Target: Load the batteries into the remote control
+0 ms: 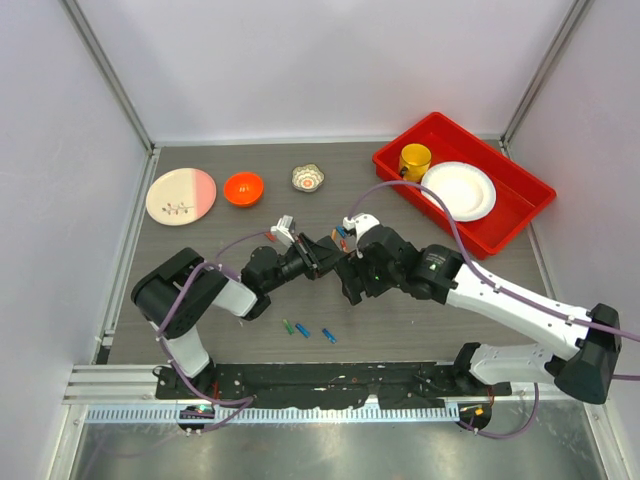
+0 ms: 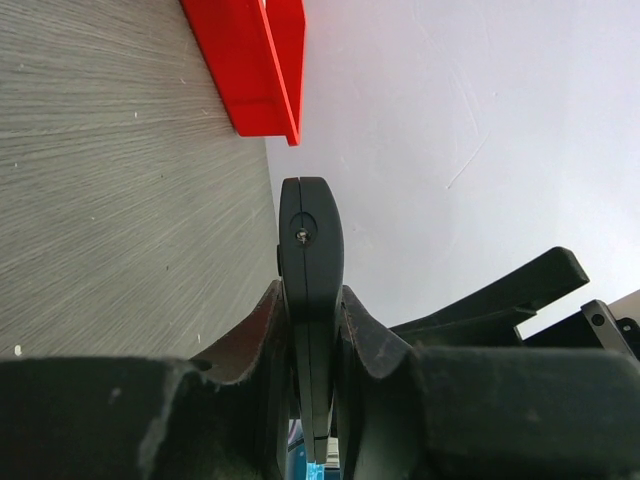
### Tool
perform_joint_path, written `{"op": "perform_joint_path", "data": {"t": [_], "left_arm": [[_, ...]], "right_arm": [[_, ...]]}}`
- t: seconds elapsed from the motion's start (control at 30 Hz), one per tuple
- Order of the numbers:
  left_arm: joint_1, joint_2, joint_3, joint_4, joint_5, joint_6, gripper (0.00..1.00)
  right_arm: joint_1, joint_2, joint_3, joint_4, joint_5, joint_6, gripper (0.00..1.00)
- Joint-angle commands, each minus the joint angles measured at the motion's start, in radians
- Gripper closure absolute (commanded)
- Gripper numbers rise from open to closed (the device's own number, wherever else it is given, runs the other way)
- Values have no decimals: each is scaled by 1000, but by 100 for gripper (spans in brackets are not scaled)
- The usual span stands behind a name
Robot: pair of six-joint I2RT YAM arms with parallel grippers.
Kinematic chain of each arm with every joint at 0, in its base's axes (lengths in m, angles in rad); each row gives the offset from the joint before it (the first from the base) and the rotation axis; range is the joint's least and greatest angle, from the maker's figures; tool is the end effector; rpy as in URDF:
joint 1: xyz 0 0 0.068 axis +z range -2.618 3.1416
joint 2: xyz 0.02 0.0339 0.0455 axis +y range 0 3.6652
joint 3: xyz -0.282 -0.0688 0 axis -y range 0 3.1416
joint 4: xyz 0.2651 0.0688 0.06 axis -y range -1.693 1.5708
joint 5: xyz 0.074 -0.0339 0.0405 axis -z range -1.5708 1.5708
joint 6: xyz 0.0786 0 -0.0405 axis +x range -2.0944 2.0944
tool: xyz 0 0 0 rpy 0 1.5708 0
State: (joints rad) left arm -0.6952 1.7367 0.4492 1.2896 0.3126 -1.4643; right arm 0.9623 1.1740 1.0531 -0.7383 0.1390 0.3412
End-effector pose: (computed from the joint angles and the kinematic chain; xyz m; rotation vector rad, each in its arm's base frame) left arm 0.2510 -0.2409 0.1542 -0.4385 1.8905 -1.8364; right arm 0.1693 0.2240 0.2862 -0.6920 2.3646 0.4189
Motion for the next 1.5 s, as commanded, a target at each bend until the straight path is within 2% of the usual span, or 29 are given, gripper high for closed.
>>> {"op": "perform_joint_path", "data": {"t": [0.0,0.53,0.93,1.17,1.47], "left_arm": [[3,-29,14,257,19,-8,100],[3,-46,16,257,28,-5,100],[3,-54,13,257,26,-1,100],[3,-51,13,257,23,5,100],[3,-40,19,257,5,25,100]], "right_arm": [[12,35,30,31,30,-21,18],[15,81,-5,70,31,-25,27],[13,79,-25,82,30,-24,37],[13,69,-22,80,27,-21,49],[13,-7,-2,45,10,-19,56]]}}
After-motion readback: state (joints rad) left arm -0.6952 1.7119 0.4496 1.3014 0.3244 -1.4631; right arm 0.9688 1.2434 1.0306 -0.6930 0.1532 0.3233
